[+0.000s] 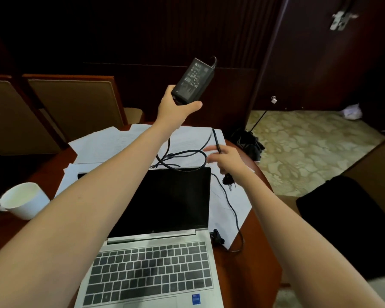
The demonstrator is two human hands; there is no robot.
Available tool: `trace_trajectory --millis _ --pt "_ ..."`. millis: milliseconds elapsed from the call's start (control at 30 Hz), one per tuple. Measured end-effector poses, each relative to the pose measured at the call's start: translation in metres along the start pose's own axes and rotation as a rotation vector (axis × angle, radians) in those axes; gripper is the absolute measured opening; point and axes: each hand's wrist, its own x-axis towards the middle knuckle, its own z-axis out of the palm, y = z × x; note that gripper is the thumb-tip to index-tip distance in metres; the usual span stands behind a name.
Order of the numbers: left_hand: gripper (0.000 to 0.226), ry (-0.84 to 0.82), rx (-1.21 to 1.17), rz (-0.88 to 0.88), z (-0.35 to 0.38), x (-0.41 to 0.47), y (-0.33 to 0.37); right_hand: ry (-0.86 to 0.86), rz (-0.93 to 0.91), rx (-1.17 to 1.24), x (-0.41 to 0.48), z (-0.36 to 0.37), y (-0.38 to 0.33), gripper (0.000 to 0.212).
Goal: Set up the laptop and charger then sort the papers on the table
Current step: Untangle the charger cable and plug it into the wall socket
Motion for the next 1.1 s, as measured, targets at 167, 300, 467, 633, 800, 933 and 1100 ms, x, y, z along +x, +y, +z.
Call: trace_trajectory --millis 167,300,467,633,800,933,1100 --pt "0.048 -0.021 -0.016 -0.046 -0.004 0.004 0.004 -0.219 -0.184 0.093 0.003 0.021 -0.064 0.039" --pt "0.049 0.010 -0.152 -0.104 -0.026 0.000 0.000 -0.314 -0.214 0.116 0.005 0.047 -0.094 0.042" --pt "0.051 -0.091 -0.059 -0.077 -0.077 -0.004 0.001 -0.384 -0.323 0.009 0.008 0.086 -0.116 0.035" --pt "0.047 -0.120 -0.032 -0.066 -0.129 0.001 -0.001 -0.234 -0.424 0.126 0.006 0.139 -0.142 0.036" --pt "0.038 -0.194 -0.096 -0.099 -0.188 0.005 -0.003 -0.047 -0.342 0.125 0.009 0.200 -0.166 0.025" --pt "0.038 -0.252 -0.156 -0.140 -0.242 -0.003 -0.014 -0.004 -0.335 0.167 -0.001 0.239 -0.185 0.015" --pt "0.046 -0.221 -0.235 -0.436 -0.276 -0.023 -0.065 -0.051 -0.295 0.298 -0.028 0.274 -0.209 0.021"
